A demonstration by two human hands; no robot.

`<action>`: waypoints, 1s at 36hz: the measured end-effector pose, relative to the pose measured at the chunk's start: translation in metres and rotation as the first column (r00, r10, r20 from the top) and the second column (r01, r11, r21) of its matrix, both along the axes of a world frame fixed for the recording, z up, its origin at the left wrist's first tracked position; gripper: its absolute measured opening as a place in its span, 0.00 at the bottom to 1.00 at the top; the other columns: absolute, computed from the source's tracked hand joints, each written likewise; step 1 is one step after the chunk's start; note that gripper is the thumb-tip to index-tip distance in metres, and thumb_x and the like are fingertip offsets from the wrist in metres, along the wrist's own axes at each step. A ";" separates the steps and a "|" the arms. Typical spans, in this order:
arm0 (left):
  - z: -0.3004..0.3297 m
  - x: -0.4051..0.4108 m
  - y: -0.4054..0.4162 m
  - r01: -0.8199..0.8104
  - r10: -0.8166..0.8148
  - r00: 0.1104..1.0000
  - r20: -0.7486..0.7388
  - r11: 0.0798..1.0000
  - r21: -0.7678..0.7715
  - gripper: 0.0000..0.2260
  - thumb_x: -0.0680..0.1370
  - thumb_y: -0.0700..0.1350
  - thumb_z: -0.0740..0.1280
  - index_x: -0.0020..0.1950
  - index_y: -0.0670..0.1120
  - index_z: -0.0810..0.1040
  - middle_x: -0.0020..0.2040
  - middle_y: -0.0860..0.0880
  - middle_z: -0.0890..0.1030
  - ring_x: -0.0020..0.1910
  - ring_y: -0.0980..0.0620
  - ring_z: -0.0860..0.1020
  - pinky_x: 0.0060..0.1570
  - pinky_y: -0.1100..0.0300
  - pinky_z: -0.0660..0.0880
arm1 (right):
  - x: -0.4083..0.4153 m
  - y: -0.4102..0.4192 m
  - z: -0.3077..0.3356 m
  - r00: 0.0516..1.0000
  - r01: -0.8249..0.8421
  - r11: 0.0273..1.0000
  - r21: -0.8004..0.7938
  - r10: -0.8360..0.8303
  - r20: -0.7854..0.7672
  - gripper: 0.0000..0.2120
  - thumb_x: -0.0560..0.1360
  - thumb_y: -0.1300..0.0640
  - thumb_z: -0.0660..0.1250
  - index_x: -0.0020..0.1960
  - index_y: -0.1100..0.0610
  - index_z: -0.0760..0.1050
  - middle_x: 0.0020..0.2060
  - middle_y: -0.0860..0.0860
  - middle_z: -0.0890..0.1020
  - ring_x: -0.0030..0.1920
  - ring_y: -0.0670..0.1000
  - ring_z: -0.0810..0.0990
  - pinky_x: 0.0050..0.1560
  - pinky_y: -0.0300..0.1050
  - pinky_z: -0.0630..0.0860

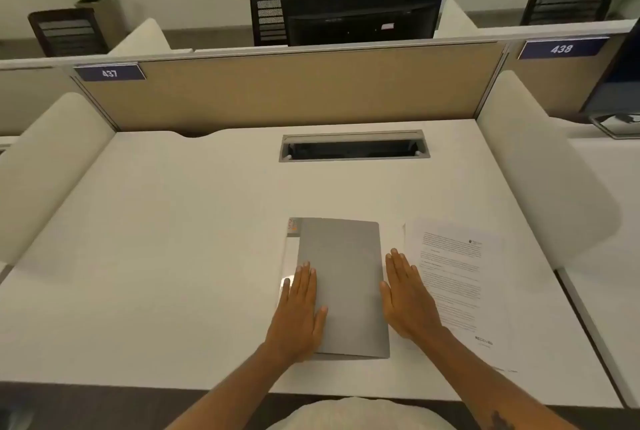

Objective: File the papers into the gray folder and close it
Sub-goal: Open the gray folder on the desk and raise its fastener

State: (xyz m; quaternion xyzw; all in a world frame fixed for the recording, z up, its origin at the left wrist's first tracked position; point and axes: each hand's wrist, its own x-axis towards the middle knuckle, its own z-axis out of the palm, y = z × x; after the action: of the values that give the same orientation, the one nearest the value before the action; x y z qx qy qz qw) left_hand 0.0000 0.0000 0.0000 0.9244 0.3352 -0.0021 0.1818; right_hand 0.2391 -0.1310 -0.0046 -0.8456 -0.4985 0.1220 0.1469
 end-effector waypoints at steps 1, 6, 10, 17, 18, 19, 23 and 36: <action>-0.002 -0.002 -0.003 0.000 0.000 1.000 -0.009 1.000 -0.004 0.34 0.85 0.60 0.46 0.85 0.45 0.36 0.85 0.49 0.34 0.84 0.51 0.33 0.84 0.47 0.39 | -0.001 -0.002 -0.001 1.000 0.005 1.000 -0.008 -0.006 -0.002 0.31 0.85 0.47 0.47 0.84 0.57 0.45 0.84 0.51 0.46 0.83 0.50 0.44 0.82 0.48 0.43; -0.008 -0.010 -0.013 0.017 -0.018 0.998 -0.066 1.000 -0.018 0.34 0.85 0.61 0.44 0.84 0.47 0.33 0.84 0.51 0.31 0.84 0.52 0.31 0.84 0.46 0.40 | -0.005 -0.011 -0.008 1.000 0.011 0.998 -0.065 -0.011 -0.006 0.31 0.84 0.47 0.47 0.84 0.58 0.46 0.84 0.52 0.47 0.83 0.50 0.45 0.83 0.51 0.46; -0.010 -0.014 -0.017 0.031 -0.032 0.997 -0.075 0.999 -0.022 0.36 0.84 0.64 0.44 0.84 0.47 0.32 0.85 0.51 0.31 0.84 0.51 0.31 0.85 0.45 0.43 | -0.004 -0.012 -0.012 1.000 0.013 0.997 -0.076 -0.014 -0.006 0.31 0.85 0.46 0.46 0.84 0.58 0.47 0.84 0.52 0.48 0.83 0.50 0.45 0.83 0.51 0.45; -0.007 -0.018 -0.020 0.061 -0.063 0.994 -0.092 0.998 -0.027 0.45 0.80 0.74 0.47 0.83 0.48 0.31 0.84 0.51 0.30 0.84 0.51 0.31 0.85 0.44 0.40 | -0.004 -0.016 -0.010 0.997 0.041 0.999 0.031 -0.039 -0.067 0.29 0.85 0.47 0.48 0.83 0.56 0.51 0.83 0.49 0.51 0.83 0.48 0.47 0.82 0.46 0.41; -0.008 -0.018 -0.020 0.065 -0.068 0.992 -0.102 0.997 -0.031 0.47 0.78 0.76 0.48 0.83 0.48 0.31 0.84 0.52 0.30 0.84 0.51 0.31 0.85 0.44 0.40 | -0.004 -0.016 -0.008 0.996 0.053 0.996 0.066 -0.048 -0.070 0.28 0.85 0.48 0.51 0.83 0.56 0.55 0.82 0.48 0.55 0.83 0.48 0.51 0.81 0.46 0.43; -0.008 -0.019 -0.021 0.071 -0.074 0.991 -0.112 0.997 -0.029 0.49 0.77 0.78 0.48 0.83 0.49 0.30 0.84 0.52 0.30 0.84 0.51 0.31 0.84 0.44 0.38 | -0.005 -0.017 -0.006 0.996 0.063 0.992 0.112 -0.056 -0.063 0.26 0.85 0.50 0.54 0.81 0.56 0.61 0.81 0.49 0.61 0.82 0.49 0.56 0.81 0.47 0.48; -0.011 -0.021 -0.021 0.114 -0.117 0.985 -0.126 0.993 -0.025 0.56 0.71 0.82 0.53 0.83 0.50 0.29 0.84 0.53 0.29 0.84 0.50 0.30 0.82 0.45 0.35 | -0.005 -0.023 0.000 0.994 0.085 0.948 0.307 -0.061 -0.088 0.18 0.79 0.56 0.71 0.69 0.55 0.79 0.65 0.50 0.82 0.66 0.56 0.81 0.63 0.47 0.78; -0.019 -0.028 -0.019 0.188 -0.191 0.978 -0.086 0.981 -0.040 0.48 0.79 0.74 0.53 0.81 0.53 0.26 0.83 0.55 0.27 0.83 0.52 0.28 0.79 0.46 0.29 | -0.001 -0.025 0.010 0.909 0.299 0.908 0.293 -0.178 -0.376 0.08 0.73 0.62 0.78 0.52 0.58 0.85 0.40 0.46 0.84 0.40 0.43 0.82 0.43 0.27 0.76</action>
State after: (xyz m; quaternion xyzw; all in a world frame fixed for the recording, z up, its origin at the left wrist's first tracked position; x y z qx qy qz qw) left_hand -0.0279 -0.0191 -0.0193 0.9481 0.2534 -0.0663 0.1802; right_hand 0.2382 -0.1559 0.0052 -0.8278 -0.3703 0.1584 0.3905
